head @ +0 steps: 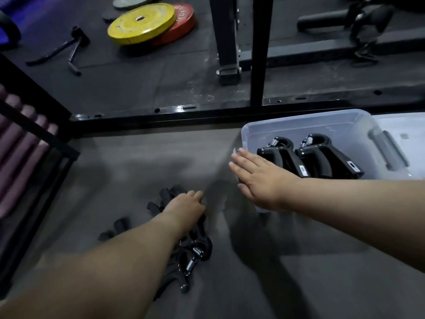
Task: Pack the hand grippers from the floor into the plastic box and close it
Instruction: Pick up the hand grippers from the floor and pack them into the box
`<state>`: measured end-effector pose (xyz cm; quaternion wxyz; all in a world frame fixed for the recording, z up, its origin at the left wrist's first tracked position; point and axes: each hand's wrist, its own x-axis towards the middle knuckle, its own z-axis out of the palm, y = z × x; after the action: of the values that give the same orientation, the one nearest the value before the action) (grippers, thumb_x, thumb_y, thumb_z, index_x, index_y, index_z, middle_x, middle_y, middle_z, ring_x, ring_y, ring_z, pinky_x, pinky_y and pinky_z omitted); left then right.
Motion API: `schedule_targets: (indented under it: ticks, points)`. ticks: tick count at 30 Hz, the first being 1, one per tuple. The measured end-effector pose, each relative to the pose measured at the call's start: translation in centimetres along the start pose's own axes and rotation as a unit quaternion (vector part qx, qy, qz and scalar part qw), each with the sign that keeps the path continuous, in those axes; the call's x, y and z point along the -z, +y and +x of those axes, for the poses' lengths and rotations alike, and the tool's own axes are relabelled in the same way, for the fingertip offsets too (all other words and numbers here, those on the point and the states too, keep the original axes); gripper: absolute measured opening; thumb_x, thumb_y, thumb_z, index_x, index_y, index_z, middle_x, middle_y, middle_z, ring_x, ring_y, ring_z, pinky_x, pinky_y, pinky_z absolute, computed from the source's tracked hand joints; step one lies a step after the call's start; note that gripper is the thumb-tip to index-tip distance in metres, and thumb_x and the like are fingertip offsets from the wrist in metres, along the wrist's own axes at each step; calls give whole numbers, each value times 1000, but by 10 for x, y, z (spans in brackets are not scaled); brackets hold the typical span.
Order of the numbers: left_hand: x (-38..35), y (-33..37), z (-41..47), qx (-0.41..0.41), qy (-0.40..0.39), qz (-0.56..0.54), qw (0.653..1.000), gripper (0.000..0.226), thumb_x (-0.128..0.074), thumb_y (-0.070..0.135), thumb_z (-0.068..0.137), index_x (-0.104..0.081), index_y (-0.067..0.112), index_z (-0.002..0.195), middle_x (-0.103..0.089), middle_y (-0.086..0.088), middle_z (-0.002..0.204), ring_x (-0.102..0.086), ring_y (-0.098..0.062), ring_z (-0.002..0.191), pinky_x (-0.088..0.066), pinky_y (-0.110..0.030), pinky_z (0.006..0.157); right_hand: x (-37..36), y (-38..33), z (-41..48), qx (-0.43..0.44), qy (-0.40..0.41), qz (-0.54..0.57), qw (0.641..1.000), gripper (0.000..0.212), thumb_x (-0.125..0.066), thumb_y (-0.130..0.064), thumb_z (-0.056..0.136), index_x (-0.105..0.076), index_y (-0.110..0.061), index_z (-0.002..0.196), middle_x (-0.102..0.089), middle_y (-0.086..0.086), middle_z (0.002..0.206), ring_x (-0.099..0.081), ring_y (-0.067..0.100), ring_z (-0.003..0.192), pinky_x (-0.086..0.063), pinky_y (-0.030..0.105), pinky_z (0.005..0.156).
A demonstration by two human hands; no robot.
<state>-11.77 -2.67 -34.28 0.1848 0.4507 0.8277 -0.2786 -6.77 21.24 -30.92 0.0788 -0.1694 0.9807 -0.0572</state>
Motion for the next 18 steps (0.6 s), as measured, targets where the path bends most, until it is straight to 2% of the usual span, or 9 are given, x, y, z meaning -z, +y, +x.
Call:
schedule_targets:
  ticks: [2, 3, 5, 7, 8, 11, 14, 15, 18]
  points:
    - [13, -7, -10, -10, -21, 31, 999, 35, -52, 20, 94, -55, 19, 129, -50, -7, 131, -51, -29, 119, -43, -37, 91, 4, -3, -3, -4, -12, -11, 1000, 82, -1, -53, 89, -18, -6, 154, -11, 15, 162, 2, 30, 150, -7, 44, 122]
    - [21, -11, -14, 10, -31, 26, 999, 33, -52, 24, 95, -55, 20, 128, -54, -5, 130, -54, -28, 119, -43, -37, 91, 7, -6, -4, -9, -24, -26, 999, 78, -2, -53, 93, -11, -6, 155, -3, 14, 163, 9, 29, 150, 3, 40, 122]
    - [41, -20, -23, 93, -38, -50, 994, 35, -54, 41, 96, -55, 20, 123, -58, -3, 127, -59, -26, 118, -44, -37, 88, 17, -12, -5, 0, -60, -61, 996, 68, -16, -46, 103, -7, -3, 155, 2, 17, 162, 12, 32, 149, 11, 37, 118]
    - [61, -28, -35, 185, -47, -173, 966, 44, -50, 60, 92, -53, 22, 115, -60, -2, 120, -62, -26, 111, -43, -38, 80, 26, -13, -7, 11, -112, -58, 992, 64, -24, -40, 104, -9, -4, 155, 1, 15, 163, 11, 30, 149, 6, 38, 122]
    - [69, -30, -42, 217, -40, -223, 950, 43, -47, 63, 92, -50, 24, 109, -61, -2, 117, -62, -26, 109, -42, -37, 79, 31, -11, -8, 11, -135, -44, 990, 63, -26, -38, 104, -9, -5, 155, 2, 12, 163, 10, 28, 150, 2, 39, 122]
    - [90, -31, -63, 268, 36, -329, 905, 45, -39, 63, 94, -46, 19, 100, -65, -4, 103, -65, -28, 97, -50, -38, 82, 39, 0, -16, 23, -158, 10, 987, 60, -33, -32, 103, -13, -12, 156, -1, 5, 164, 3, 22, 151, -5, 37, 123]
    - [107, -22, -73, 270, 83, -435, 855, 42, -38, 55, 98, -50, 15, 89, -64, -5, 70, -70, -26, 65, -56, -34, 62, 47, 11, -29, 31, -158, 44, 986, 58, -37, -29, 101, -20, -21, 156, -3, -6, 164, -8, 15, 150, -15, 35, 121]
    - [113, -18, -73, 272, 93, -451, 845, 42, -37, 54, 99, -49, 15, 88, -65, -8, 69, -69, -27, 62, -55, -33, 59, 52, 12, -32, 32, -165, 51, 985, 58, -38, -29, 100, -21, -24, 155, -4, -8, 164, -12, 14, 150, -18, 35, 120]
    - [125, -13, -68, 284, 115, -488, 817, 49, -37, 56, 98, -50, 10, 92, -68, -13, 78, -71, -32, 68, -58, -37, 65, 68, 13, -30, 11, -189, 84, 978, 59, -45, -26, 97, -27, -24, 153, -19, -5, 161, -25, 17, 146, -23, 35, 118]
